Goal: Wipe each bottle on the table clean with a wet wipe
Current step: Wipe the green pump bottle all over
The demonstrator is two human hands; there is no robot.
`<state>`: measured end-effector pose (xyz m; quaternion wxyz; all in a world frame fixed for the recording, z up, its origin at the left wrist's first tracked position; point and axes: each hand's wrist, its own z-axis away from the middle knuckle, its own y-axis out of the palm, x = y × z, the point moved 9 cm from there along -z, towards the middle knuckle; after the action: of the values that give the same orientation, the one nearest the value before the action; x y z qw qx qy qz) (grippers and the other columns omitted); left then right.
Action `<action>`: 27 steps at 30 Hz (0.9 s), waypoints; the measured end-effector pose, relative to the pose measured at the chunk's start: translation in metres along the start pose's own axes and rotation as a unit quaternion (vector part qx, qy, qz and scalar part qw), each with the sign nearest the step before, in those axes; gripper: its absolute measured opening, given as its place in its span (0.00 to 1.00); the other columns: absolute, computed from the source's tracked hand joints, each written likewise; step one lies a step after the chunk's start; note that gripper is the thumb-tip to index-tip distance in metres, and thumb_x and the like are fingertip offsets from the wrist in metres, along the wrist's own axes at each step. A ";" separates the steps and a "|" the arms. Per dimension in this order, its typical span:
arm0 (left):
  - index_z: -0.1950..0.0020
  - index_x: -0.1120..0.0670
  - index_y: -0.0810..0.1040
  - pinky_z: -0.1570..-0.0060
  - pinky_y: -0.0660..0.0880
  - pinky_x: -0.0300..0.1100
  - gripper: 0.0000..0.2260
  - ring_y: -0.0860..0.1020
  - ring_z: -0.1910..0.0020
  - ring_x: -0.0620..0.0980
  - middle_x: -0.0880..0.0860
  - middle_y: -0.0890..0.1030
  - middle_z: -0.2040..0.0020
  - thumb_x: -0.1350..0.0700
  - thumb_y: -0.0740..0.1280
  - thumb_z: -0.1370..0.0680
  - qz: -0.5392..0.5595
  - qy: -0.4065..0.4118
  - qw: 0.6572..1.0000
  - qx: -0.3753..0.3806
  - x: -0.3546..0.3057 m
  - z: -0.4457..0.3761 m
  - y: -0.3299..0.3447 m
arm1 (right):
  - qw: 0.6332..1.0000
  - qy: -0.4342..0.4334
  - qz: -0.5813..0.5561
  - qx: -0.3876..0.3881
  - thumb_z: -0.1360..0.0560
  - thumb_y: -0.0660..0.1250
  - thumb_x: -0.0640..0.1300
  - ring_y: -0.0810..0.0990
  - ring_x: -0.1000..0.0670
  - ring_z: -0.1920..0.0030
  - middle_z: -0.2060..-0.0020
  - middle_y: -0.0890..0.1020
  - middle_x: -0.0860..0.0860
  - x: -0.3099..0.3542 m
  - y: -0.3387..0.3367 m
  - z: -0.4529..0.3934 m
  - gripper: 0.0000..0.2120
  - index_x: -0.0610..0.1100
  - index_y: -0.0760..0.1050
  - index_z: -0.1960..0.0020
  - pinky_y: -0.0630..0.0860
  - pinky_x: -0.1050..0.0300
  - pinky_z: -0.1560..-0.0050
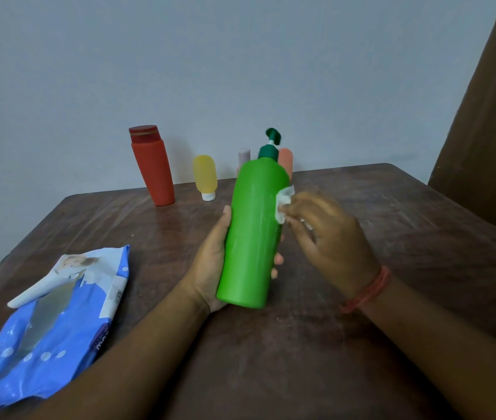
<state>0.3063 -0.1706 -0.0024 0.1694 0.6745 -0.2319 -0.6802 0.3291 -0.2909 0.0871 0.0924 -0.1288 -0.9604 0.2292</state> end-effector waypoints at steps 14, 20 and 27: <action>0.37 0.59 0.81 0.60 0.80 0.50 0.34 0.81 0.58 0.59 0.62 0.81 0.46 0.33 0.50 0.19 -0.021 -0.022 0.999 0.010 0.007 0.000 0.004 | 0.998 0.022 0.053 -0.017 0.27 0.72 0.31 0.76 0.47 0.50 0.54 0.81 0.47 -0.009 -0.014 0.002 0.10 0.38 0.80 0.46 0.69 0.64 0.45; 0.38 0.58 0.82 0.60 0.80 0.50 0.34 0.82 0.58 0.58 0.62 0.81 0.45 0.33 0.50 0.19 -0.030 -0.029 0.999 0.014 0.010 0.000 0.005 | 0.998 0.048 0.034 -0.011 0.26 0.71 0.30 0.79 0.47 0.51 0.53 0.84 0.47 -0.021 -0.017 -0.002 0.09 0.39 0.82 0.48 0.72 0.60 0.46; 0.35 0.59 0.79 0.59 0.80 0.51 0.33 0.82 0.57 0.60 0.63 0.80 0.44 0.33 0.52 0.19 -0.040 -0.038 0.998 0.025 0.014 -0.001 0.006 | 1.000 0.005 0.010 -0.027 0.25 0.67 0.27 0.80 0.44 0.43 0.45 0.82 0.43 0.001 -0.020 -0.004 0.12 0.35 0.81 0.43 0.73 0.54 0.36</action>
<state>0.3060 -0.1832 -0.0108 0.1163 0.6609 -0.2276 -0.7056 0.3251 -0.3065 0.0998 0.0914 -0.1419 -0.9645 0.2030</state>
